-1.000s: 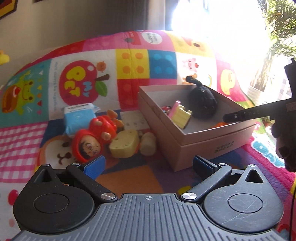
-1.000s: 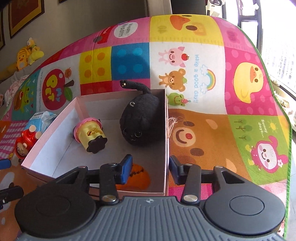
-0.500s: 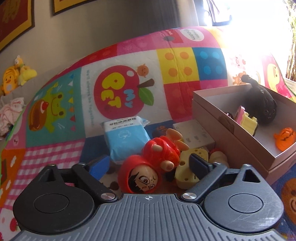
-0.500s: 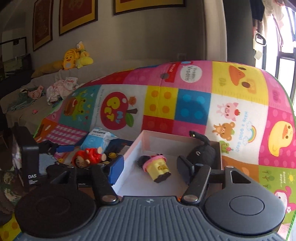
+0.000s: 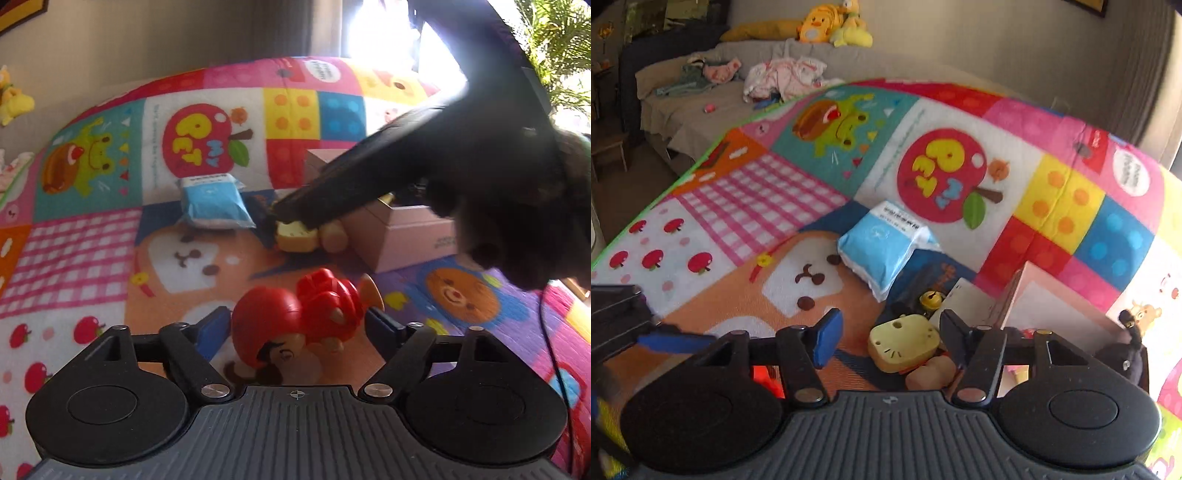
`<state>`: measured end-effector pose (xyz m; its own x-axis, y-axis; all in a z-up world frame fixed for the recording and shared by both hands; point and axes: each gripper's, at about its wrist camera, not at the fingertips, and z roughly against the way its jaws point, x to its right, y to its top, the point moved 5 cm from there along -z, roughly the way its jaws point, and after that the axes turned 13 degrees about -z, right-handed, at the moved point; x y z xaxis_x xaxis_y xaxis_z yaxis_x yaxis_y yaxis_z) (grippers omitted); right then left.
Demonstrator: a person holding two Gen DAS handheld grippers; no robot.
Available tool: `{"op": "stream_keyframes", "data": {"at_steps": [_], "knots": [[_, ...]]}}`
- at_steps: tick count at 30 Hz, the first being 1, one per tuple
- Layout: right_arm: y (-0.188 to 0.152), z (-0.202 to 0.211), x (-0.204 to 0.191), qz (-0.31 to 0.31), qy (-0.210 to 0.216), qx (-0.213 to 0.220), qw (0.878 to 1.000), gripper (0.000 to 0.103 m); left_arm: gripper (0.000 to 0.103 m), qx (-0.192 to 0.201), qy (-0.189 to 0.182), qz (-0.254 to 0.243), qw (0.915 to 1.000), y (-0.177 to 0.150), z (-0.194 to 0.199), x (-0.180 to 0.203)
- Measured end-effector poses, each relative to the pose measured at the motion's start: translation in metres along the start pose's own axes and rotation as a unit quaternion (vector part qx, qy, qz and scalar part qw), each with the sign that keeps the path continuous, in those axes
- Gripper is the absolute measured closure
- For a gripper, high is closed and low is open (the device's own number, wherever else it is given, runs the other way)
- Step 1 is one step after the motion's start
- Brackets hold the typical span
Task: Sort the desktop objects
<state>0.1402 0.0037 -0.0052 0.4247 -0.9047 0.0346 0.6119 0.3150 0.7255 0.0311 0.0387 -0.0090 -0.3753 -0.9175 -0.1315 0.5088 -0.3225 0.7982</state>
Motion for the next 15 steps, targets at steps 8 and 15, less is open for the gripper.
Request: {"op": "stream_keyframes", "data": {"at_steps": [8,15], "knots": [[-0.006,-0.064,-0.007,0.023,-0.069,-0.069,0.995,0.047,0.006,-0.006,0.002,0.024,0.9997,-0.017,-0.002,0.002],[-0.028,-0.024,-0.014,0.055,-0.041,-0.051,0.996,0.076,0.004,-0.012,-0.016,0.032,0.9993,-0.025,-0.003,0.003]]}}
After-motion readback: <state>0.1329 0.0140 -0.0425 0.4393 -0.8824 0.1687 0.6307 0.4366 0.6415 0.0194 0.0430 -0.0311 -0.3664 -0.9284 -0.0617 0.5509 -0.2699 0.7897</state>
